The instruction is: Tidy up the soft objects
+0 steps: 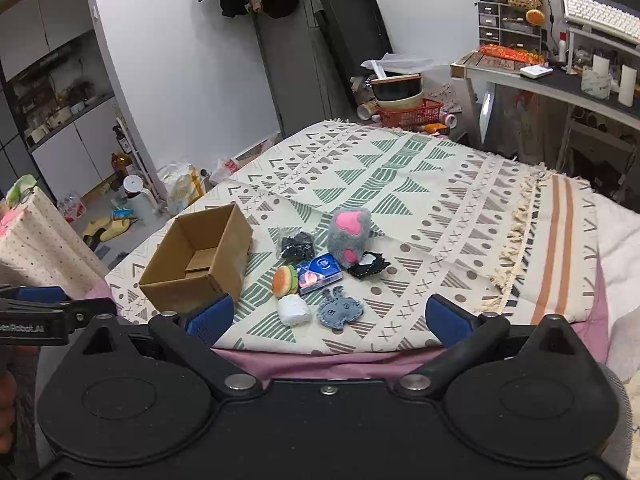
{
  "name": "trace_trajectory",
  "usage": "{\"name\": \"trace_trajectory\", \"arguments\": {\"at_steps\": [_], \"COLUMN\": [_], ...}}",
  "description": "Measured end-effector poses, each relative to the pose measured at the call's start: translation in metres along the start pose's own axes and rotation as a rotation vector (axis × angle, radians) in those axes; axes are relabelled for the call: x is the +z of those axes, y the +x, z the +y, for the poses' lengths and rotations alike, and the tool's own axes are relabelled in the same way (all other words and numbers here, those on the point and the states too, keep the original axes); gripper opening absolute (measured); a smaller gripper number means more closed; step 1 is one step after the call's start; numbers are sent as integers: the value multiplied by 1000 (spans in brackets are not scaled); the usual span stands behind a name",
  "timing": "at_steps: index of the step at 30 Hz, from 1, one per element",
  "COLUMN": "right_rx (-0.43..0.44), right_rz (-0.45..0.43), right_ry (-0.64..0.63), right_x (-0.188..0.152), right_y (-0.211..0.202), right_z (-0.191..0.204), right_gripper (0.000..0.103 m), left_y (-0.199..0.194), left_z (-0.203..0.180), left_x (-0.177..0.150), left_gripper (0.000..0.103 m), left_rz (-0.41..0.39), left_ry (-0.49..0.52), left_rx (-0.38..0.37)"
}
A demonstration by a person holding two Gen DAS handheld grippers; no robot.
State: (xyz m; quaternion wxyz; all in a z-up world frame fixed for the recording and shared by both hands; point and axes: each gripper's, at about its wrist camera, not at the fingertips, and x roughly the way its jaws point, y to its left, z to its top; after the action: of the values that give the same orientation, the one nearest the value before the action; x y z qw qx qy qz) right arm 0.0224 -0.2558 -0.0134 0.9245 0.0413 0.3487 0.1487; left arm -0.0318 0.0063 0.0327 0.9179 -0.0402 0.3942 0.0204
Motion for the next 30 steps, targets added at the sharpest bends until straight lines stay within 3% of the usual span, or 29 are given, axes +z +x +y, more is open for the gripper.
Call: {"name": "trace_trajectory", "arguments": {"at_steps": [30], "right_rx": [-2], "right_rz": [-17], "right_ry": [-18], "right_x": [-5], "right_y": [-13], "right_z": [-3], "right_gripper": [103], "left_y": [-19], "left_z": [-10], "left_x": [0], "left_gripper": [100], "left_rz": [-22], "left_ry": [20], "left_rx": [11]}}
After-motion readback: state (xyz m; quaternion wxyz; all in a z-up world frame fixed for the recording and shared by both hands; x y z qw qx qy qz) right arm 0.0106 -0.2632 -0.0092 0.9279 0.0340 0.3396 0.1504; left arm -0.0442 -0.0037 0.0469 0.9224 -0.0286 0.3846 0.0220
